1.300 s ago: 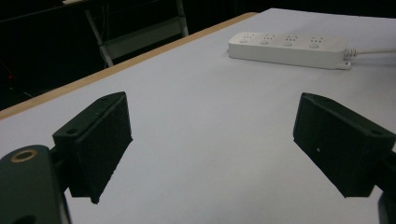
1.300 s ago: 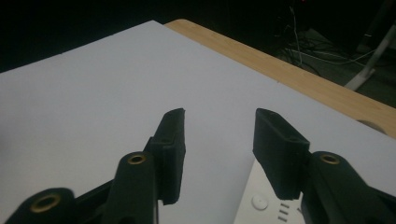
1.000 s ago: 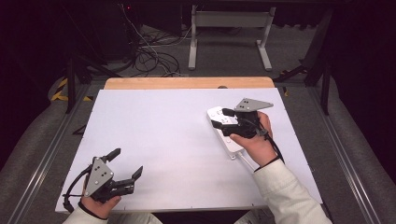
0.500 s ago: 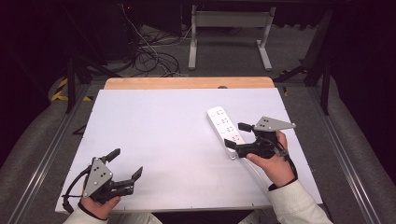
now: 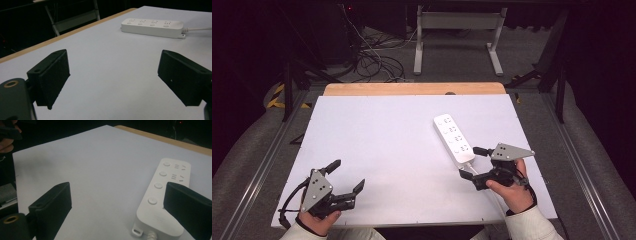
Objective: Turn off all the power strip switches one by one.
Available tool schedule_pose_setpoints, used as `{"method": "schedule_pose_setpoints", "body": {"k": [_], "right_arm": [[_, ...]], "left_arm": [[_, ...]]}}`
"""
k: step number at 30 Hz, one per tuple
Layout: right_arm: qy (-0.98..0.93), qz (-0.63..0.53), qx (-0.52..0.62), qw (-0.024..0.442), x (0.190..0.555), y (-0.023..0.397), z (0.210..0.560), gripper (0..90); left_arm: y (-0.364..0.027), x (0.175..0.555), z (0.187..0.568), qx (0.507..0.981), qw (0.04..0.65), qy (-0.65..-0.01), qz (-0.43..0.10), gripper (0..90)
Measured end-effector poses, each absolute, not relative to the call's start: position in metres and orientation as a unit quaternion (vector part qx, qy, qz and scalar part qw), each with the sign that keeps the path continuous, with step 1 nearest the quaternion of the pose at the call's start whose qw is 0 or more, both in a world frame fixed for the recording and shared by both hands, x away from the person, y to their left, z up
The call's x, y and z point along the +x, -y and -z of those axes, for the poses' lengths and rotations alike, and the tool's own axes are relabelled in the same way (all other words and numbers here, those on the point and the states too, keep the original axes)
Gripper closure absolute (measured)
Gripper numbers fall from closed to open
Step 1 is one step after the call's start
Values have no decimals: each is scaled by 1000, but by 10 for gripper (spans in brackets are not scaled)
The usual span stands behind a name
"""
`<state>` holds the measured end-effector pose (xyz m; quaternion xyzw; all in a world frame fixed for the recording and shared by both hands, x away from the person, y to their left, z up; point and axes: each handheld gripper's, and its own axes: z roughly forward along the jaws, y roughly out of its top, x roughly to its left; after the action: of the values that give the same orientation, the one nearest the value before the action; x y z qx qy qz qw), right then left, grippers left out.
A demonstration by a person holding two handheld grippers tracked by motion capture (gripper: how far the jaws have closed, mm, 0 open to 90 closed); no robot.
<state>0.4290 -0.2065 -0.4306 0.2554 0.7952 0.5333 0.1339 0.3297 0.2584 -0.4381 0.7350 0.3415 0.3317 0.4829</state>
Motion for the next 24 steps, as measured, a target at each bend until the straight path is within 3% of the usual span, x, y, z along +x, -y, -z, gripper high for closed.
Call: {"method": "schedule_pose_setpoints", "body": {"k": [8,24], "right_arm": [[-797,-532,264,113,423,215,456,80],[-823,-489,264,121,411,221,480,69]], "left_arm": [[-260,331,438,732,489,-346,-324,113],[-259,332,450,733,492,-345,-319,129]]}}
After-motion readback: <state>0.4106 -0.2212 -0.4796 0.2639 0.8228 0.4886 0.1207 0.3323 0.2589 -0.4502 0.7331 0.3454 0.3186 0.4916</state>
